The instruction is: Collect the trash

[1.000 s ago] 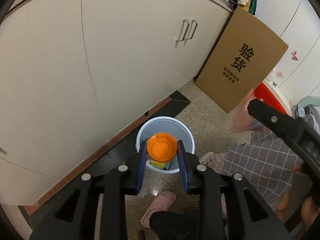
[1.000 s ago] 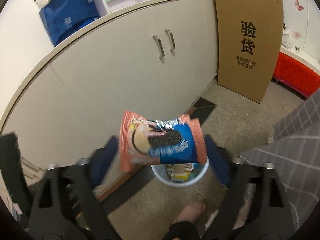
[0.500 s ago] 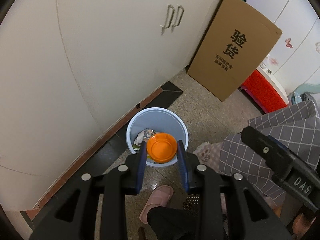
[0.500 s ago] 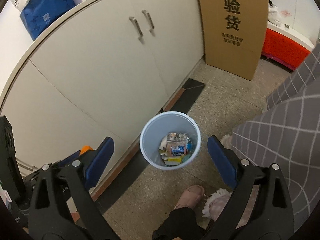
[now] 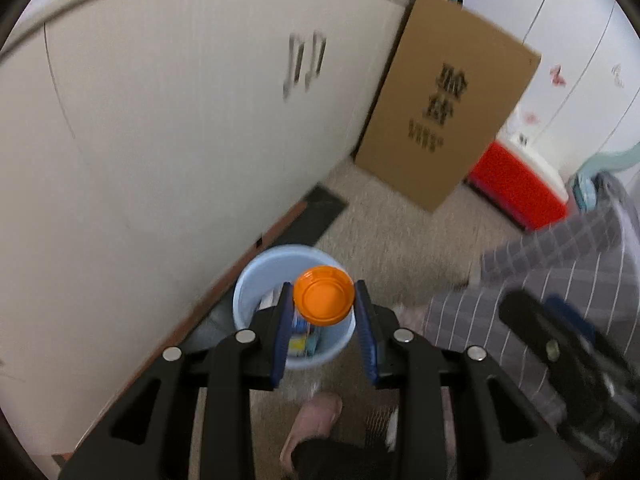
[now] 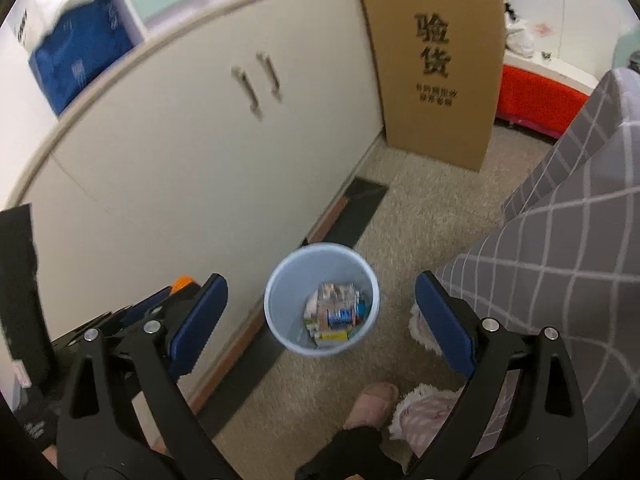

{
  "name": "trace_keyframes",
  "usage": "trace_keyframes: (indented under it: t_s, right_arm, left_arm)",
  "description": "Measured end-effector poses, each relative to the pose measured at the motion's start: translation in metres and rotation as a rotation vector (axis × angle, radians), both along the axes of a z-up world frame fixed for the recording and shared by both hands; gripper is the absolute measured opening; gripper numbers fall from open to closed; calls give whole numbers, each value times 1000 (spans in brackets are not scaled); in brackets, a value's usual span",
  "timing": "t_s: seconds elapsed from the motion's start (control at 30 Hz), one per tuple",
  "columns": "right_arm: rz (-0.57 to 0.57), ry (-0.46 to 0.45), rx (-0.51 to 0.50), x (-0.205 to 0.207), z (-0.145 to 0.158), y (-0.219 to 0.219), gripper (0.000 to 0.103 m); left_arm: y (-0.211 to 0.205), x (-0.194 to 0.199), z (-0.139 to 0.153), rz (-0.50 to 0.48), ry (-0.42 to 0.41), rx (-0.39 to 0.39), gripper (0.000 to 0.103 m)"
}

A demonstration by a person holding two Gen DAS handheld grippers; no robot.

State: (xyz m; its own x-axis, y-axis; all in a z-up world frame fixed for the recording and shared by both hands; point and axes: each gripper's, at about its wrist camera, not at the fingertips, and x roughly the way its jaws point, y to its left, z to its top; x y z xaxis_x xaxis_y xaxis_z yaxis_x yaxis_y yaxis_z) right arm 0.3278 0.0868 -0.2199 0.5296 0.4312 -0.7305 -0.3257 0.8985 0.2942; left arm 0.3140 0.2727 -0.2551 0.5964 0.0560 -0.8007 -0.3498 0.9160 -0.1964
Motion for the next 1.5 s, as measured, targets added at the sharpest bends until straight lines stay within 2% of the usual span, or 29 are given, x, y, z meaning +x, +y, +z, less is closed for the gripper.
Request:
trace_keyframes:
  t_s: [0.03,0.1,0.13,0.23,0.43,0.63,0.87,1.13,1.5]
  right_arm:
    - [-10,-10,23,0,6,-4,93]
    - [-39,-45,53,-3,20,-11,93]
    - [-49,-60,64,-4,26,-15,94]
    - [-71,-95,70,-7,42,-23,94]
    - [-90,-117,95,-20,66,-40,94]
    - [-116,-154,108,-43,95,-60,94]
    - [-159,-264,92,-94,139,-101,94]
    - [-274,-408,27,-165,183,-165,95]
    - [-355,-500,12,-249,216,-216,96]
  left_arm:
    - [1,3,8,7,-33,2,55]
    - [1,4,20,31,-68,28,82]
    - [0,2,27,34,-90,51,82]
    - [-6,-1,37,25,-68,79,82]
    - [-9,-25,53,42,-79,7,82]
    - [-32,-58,97,24,-146,64,82]
    - [-81,-104,152,-45,-249,180,82]
    - [-136,-156,199,-112,-366,218,84]
    - [-205,-232,254,-186,-517,286,92]
